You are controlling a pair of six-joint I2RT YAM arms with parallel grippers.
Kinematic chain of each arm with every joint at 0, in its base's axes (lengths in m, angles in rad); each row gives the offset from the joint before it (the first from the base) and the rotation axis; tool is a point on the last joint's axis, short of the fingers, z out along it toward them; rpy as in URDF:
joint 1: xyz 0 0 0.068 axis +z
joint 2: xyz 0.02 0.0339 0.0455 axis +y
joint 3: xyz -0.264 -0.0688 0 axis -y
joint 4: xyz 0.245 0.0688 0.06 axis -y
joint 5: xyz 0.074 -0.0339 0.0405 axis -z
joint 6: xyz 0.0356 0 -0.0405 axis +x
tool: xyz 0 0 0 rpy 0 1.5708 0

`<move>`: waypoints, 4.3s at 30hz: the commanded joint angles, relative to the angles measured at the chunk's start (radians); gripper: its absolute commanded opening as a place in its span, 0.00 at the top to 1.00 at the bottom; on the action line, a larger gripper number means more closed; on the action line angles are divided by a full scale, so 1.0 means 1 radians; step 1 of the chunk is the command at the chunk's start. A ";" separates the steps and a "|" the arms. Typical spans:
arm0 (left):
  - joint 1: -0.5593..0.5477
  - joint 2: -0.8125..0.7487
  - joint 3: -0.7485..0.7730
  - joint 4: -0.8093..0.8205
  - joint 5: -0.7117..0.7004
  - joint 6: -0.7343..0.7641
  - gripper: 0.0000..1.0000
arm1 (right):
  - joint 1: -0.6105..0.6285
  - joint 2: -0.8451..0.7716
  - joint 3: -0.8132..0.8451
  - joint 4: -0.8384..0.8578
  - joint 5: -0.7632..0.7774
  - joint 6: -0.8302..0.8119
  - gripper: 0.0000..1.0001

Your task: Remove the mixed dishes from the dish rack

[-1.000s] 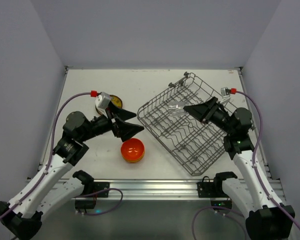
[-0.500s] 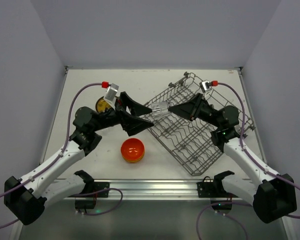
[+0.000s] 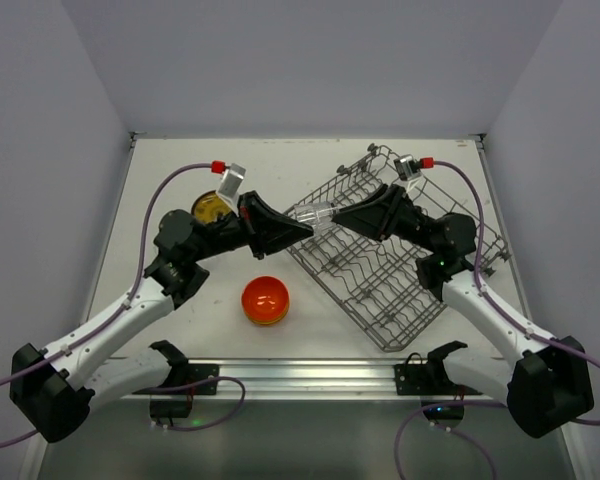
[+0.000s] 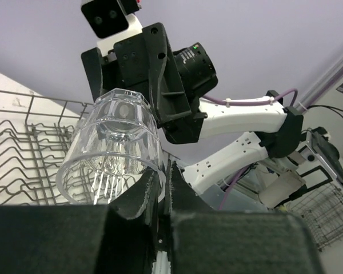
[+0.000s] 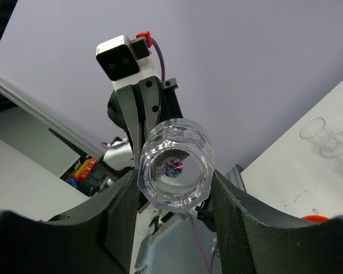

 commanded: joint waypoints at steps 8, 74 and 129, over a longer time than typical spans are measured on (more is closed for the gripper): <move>-0.013 -0.094 0.160 -0.372 -0.303 0.221 1.00 | 0.000 -0.076 0.021 -0.173 0.045 -0.133 0.01; 0.706 0.440 0.223 -1.518 -0.860 0.385 0.87 | -0.194 -0.413 0.053 -1.259 0.626 -0.808 0.01; 0.197 -0.266 0.021 -1.092 -0.896 0.456 0.00 | -0.391 0.167 0.300 -1.655 1.504 -0.528 0.05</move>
